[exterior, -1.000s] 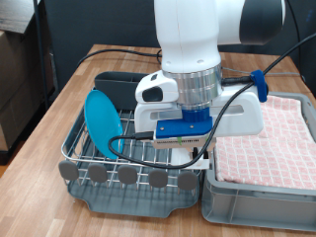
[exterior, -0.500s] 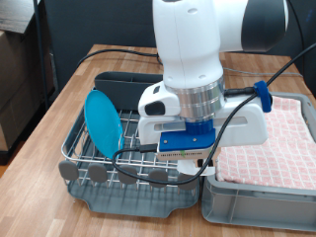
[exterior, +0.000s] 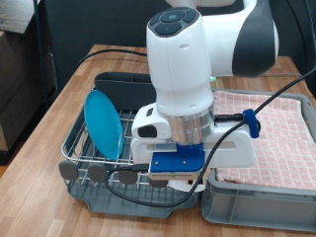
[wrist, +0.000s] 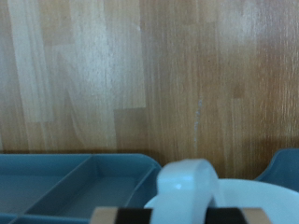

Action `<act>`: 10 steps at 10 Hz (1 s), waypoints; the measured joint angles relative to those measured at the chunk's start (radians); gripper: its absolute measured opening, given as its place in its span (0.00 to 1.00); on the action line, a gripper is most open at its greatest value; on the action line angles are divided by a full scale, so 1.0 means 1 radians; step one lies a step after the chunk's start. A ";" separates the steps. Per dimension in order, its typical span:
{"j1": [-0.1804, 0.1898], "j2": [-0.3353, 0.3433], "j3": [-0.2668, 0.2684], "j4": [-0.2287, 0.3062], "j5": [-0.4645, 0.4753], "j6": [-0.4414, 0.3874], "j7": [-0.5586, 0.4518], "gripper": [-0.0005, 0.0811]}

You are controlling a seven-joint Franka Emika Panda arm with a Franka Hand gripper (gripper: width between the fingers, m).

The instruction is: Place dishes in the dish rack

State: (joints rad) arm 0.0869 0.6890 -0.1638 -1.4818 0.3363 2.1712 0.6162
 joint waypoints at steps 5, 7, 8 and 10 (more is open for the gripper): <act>0.000 0.017 -0.002 0.001 0.003 0.029 0.000 0.09; -0.001 0.021 -0.007 0.001 0.003 0.029 -0.001 0.15; -0.001 0.021 -0.008 0.002 0.002 0.029 -0.001 0.35; -0.002 0.023 -0.013 0.002 0.002 0.022 -0.001 0.57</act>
State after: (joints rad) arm 0.0853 0.7121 -0.1767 -1.4803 0.3380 2.1932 0.6151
